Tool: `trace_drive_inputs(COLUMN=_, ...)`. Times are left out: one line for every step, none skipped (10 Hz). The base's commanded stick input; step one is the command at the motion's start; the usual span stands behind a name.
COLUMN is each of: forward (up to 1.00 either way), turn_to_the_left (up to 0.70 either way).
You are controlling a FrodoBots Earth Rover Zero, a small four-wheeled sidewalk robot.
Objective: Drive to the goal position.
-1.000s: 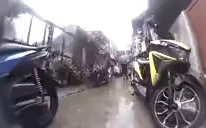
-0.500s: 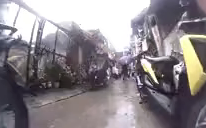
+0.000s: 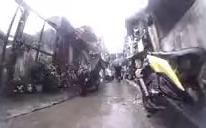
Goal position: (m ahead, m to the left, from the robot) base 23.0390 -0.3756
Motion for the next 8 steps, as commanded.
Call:
trace_drive_inputs(forward=0.99, turn_to_the_left=0.00)
trace_drive_inputs(forward=0.99, turn_to_the_left=0.00)
trace_drive_inputs(forward=0.99, turn_to_the_left=0.00)
trace_drive_inputs(forward=0.99, turn_to_the_left=0.00)
trace_drive_inputs(forward=0.99, turn_to_the_left=0.00)
trace_drive_inputs(forward=0.99, turn_to_the_left=0.00)
trace_drive_inputs(forward=0.99, turn_to_the_left=0.00)
trace_drive_inputs(forward=0.99, turn_to_the_left=0.00)
